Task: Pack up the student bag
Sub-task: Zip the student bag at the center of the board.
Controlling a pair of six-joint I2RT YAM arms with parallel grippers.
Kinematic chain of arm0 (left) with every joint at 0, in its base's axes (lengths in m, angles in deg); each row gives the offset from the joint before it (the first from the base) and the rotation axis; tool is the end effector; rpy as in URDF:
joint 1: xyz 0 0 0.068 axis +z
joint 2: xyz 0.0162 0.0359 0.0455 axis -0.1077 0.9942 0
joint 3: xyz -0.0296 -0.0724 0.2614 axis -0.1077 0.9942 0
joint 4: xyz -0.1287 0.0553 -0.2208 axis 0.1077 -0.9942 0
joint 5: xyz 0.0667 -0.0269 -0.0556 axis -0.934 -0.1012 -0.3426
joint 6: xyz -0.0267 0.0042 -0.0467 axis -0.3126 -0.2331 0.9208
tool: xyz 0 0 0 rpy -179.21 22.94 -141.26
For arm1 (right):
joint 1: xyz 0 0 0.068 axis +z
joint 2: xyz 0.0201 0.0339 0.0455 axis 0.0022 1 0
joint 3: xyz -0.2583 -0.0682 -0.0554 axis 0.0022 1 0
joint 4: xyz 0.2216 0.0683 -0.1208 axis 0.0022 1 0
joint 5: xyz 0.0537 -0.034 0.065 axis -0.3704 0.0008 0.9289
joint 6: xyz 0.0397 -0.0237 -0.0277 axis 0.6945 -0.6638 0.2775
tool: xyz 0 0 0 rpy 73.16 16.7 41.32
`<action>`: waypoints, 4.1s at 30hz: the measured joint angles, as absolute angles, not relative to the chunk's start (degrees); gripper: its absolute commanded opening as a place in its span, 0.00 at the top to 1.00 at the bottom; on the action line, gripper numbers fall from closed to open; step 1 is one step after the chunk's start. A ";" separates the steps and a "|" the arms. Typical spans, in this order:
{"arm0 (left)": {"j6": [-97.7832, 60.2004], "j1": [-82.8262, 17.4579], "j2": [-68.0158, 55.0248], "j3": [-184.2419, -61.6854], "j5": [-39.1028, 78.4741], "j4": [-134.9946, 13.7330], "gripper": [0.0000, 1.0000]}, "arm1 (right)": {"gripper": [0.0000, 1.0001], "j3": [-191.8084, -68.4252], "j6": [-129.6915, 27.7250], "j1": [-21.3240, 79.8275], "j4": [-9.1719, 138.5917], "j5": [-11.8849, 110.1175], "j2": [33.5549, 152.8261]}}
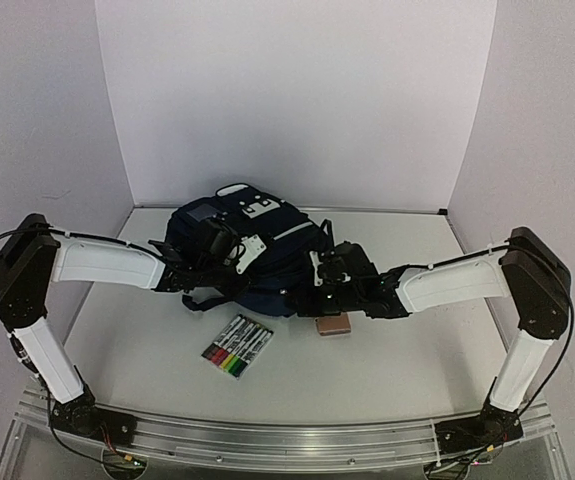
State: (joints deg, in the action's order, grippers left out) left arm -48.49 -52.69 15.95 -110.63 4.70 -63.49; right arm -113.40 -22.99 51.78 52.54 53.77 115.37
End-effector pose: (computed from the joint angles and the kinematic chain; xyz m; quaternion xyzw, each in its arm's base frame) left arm 0.2586 -0.2664 0.2030 0.4597 0.7743 -0.0546 0.4314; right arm 0.2355 0.3100 0.1832 -0.1785 0.8559 0.3946 0.2826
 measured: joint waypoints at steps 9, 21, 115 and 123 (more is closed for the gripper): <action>-49.94 -54.20 16.99 -110.48 -0.21 -58.00 1.00 | 1.00 -114.53 -21.01 51.48 58.15 46.52 114.13; -49.91 -54.44 6.25 -99.99 -4.61 -52.21 1.00 | 1.00 -116.39 -24.01 43.02 68.05 48.26 109.41; -48.02 -42.74 4.79 -122.28 26.32 -77.13 1.00 | 1.00 -145.02 -46.18 30.62 77.51 61.10 127.48; -46.96 -42.48 15.81 -132.92 36.12 -78.19 1.00 | 1.00 -132.31 -45.12 29.08 76.22 56.31 118.64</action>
State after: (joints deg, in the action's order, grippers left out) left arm -46.96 -42.48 15.81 -132.92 36.12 -78.19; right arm -132.31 -45.12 29.08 76.22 56.31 118.64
